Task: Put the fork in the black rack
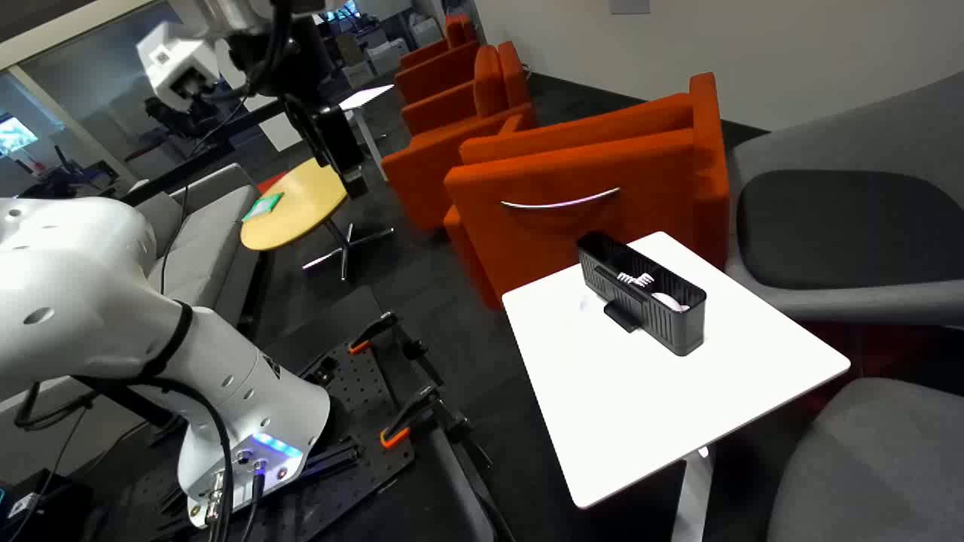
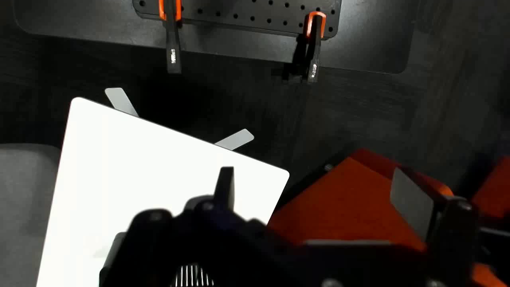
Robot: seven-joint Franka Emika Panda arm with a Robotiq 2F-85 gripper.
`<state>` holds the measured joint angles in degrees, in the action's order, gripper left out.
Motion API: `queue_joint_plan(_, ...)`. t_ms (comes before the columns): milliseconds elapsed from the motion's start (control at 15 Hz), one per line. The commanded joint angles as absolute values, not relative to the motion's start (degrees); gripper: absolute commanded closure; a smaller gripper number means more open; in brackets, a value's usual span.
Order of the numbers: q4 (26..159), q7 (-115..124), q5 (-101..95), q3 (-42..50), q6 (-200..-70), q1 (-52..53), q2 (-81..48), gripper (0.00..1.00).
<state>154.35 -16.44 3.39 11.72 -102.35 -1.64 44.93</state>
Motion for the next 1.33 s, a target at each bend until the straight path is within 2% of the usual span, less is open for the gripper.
queue_joint_plan(0, 154.27, -16.68, 3.62, 11.36, -102.24, -2.06, 44.84, 0.00)
queue_joint_plan(400, 154.46, -16.12, 2.44, 10.80, -104.02, -2.51, 43.77, 0.00)
queue_joint_plan(667, 157.10, -16.22, -4.02, 10.83, -116.84, -4.58, 37.60, 0.00)
queue_joint_plan(1000, 158.81, -16.90, -10.83, 12.13, -135.43, -6.86, 21.51, 0.00)
queue_joint_plan(1133, 157.83, -14.73, -12.56, 11.02, -139.32, -8.06, 15.89, 0.00)
queue_joint_plan(1267, 159.29, -15.68, -11.88, 10.99, -137.84, -8.03, 18.93, 0.00)
